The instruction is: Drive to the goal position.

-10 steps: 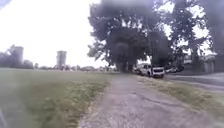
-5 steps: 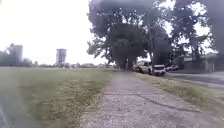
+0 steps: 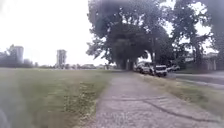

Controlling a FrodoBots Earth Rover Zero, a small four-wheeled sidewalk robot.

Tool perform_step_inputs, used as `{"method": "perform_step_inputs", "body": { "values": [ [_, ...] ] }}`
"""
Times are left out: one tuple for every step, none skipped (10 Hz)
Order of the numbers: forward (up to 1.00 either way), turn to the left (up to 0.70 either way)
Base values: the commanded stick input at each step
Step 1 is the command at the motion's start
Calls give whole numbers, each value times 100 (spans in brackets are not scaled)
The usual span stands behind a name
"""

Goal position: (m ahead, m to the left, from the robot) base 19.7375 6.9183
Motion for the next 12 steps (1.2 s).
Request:
{"method": "perform_step_inputs", "body": {
  "values": [
    [70,-35],
    [70,-31],
    [70,-22],
    [70,-13],
    [70,-5],
    [70,0],
    [70,0],
    [70,0],
    [70,0],
    [70,0],
    [70,0],
    [70,0]
  ]
}}
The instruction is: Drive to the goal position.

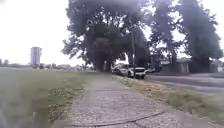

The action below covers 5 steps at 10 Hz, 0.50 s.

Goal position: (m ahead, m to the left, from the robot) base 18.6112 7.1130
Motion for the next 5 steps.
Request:
{"method": "perform_step_inputs", "body": {
  "values": [
    [70,0],
    [70,1],
    [70,23],
    [70,35],
    [70,35]
  ]
}}
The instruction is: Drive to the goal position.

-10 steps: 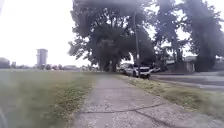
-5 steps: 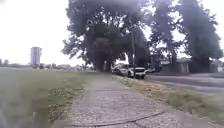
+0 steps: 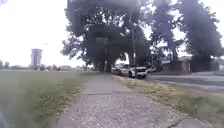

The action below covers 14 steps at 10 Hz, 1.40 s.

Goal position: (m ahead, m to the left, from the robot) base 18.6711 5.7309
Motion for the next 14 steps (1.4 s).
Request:
{"method": "perform_step_inputs", "body": {
  "values": [
    [70,35],
    [70,29],
    [70,0],
    [70,0],
    [70,0],
    [70,0],
    [70,0],
    [70,0],
    [70,0],
    [70,0],
    [70,0],
    [70,0],
    [70,0],
    [70,0]
  ]
}}
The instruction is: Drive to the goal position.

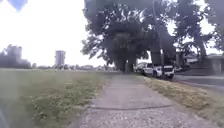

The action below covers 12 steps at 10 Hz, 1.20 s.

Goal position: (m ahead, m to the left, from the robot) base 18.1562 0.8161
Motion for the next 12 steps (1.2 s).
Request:
{"method": "perform_step_inputs", "body": {
  "values": [
    [70,0],
    [70,0],
    [70,-13],
    [70,-30],
    [70,-34],
    [70,-10],
    [70,0],
    [70,0],
    [70,0],
    [70,0],
    [70,0],
    [70,0]
  ]
}}
